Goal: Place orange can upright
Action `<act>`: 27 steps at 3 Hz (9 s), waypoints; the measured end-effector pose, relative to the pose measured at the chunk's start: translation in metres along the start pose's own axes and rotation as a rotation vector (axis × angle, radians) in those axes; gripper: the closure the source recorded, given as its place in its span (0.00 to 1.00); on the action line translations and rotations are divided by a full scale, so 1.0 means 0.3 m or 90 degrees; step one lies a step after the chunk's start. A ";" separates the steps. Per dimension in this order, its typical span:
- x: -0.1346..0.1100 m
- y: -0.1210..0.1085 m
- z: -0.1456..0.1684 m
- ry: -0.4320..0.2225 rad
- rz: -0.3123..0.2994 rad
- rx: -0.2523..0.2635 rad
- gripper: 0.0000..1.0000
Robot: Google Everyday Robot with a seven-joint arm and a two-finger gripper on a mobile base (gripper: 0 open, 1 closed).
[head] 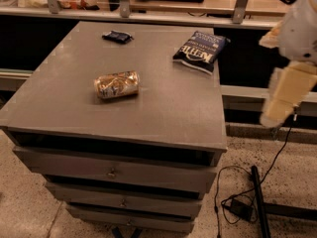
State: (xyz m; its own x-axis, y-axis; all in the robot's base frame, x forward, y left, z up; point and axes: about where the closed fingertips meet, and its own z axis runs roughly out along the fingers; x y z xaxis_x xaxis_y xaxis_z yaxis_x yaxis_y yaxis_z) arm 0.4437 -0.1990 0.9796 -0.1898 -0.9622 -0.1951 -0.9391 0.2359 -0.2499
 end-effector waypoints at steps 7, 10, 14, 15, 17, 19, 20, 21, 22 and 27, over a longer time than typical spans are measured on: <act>-0.768 -0.115 0.426 -0.084 -0.044 -0.069 0.00; -0.988 -0.152 0.539 -0.108 -0.104 -0.112 0.00; -1.115 -0.178 0.732 -0.102 -0.159 -0.164 0.24; -1.128 -0.174 0.744 -0.105 -0.180 -0.169 0.49; -1.215 -0.156 0.646 -0.146 -0.233 -0.150 0.99; -1.297 -0.110 0.404 -0.476 -0.241 -0.109 1.00; -1.303 -0.132 0.313 -0.655 -0.218 -0.072 1.00; -1.191 -0.240 0.212 -0.770 -0.185 0.041 1.00; -1.061 -0.325 0.177 -0.799 -0.149 0.127 1.00; -0.859 -0.374 0.465 -0.869 0.115 0.047 1.00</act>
Offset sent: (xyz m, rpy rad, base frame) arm 0.0487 0.1172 -0.0452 0.1095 0.0589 -0.0260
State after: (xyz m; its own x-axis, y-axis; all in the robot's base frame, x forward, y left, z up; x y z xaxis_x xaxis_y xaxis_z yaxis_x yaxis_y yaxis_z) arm 0.6381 0.0415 0.9257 0.1627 -0.0334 -0.9861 -0.9065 0.3895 -0.1628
